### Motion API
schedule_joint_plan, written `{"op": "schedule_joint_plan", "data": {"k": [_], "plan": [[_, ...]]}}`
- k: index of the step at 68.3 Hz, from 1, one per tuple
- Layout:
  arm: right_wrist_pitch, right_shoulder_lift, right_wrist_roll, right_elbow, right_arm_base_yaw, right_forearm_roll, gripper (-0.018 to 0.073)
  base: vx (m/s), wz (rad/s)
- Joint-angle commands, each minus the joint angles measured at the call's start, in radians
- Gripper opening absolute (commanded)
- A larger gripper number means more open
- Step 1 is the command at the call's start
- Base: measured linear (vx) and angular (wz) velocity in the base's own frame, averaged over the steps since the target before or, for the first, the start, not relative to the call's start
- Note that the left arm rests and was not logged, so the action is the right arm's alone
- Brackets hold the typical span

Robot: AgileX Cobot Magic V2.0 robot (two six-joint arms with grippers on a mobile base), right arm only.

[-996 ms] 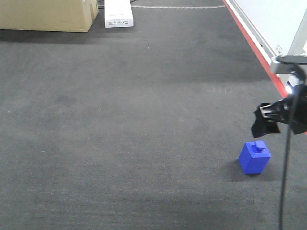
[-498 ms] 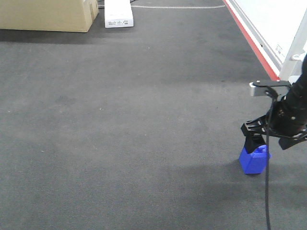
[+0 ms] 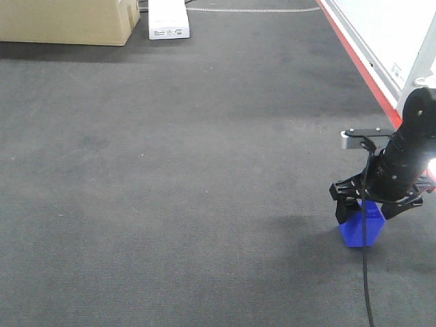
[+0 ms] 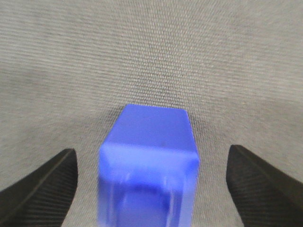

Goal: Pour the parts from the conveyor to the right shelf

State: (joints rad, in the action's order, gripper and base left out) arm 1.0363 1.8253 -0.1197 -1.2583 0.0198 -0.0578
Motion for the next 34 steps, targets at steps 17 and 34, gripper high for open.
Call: {"op": "schedule_joint_plan", "data": {"k": [17, 34], "plan": [[-0.003, -0.005, 0.0, -0.029, -0.001, -0.004, 0.0452, 0.0, 0.0], [0.002, -0.004, -0.008, -0.029, -0.001, -0.004, 0.0029, 0.0, 0.0]]}}
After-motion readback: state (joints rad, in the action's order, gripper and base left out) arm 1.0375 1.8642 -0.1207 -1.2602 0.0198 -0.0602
